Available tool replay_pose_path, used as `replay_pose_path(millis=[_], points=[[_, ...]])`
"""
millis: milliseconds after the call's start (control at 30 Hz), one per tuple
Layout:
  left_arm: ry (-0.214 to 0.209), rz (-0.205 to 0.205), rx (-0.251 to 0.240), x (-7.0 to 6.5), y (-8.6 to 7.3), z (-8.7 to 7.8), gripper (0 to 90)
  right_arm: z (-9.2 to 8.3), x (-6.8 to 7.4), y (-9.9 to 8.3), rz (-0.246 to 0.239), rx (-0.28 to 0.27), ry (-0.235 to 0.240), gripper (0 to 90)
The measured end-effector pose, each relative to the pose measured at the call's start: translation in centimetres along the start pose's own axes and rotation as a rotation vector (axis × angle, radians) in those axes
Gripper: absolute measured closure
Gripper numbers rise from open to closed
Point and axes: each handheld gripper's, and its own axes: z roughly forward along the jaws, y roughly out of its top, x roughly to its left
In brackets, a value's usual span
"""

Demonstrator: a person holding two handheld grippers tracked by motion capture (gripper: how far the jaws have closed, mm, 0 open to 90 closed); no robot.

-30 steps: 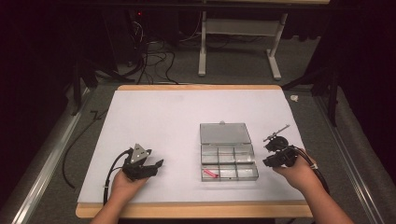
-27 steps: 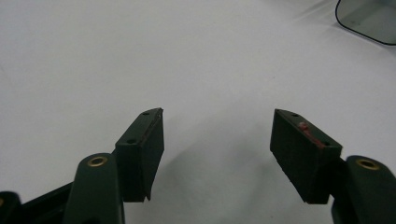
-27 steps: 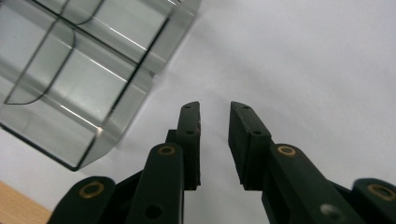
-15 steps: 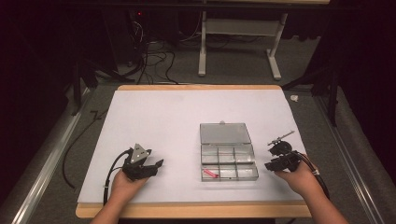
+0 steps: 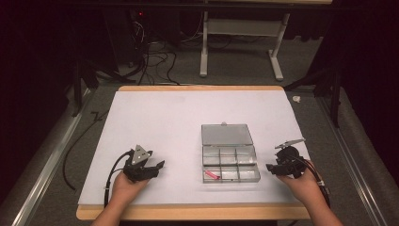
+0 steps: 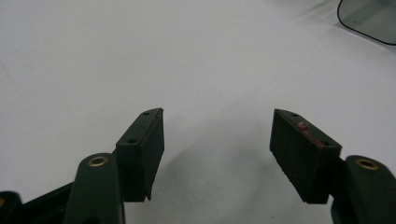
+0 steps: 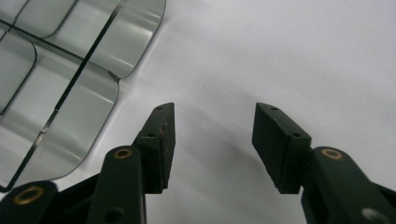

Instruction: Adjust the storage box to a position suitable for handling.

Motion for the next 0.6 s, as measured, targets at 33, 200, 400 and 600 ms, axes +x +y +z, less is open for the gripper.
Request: replay_pose_path(millis=[33, 200, 400, 600], points=[[0.001, 0.0, -0.001, 0.0, 0.0, 0.0, 35.9, 0.0, 0.0, -0.1, 0.003, -0.011, -0.003, 49.2], [0.001, 0.001, 0.001, 0.0, 0.0, 0.0, 36.1, 0.1, 0.2, -0.8, 0.031, -0.102, -0.015, 46.5], [-0.001, -0.004, -0.001, 0.0, 0.0, 0.0, 36.9, 0.4, 0.4, -1.6, 0.05, -0.176, -0.027, 45.5], [-0.002, -0.011, -0.003, 0.1, 0.1, 0.0, 37.4, 0.6, 0.7, -2.4, 0.07, -0.232, -0.035, 45.6]])
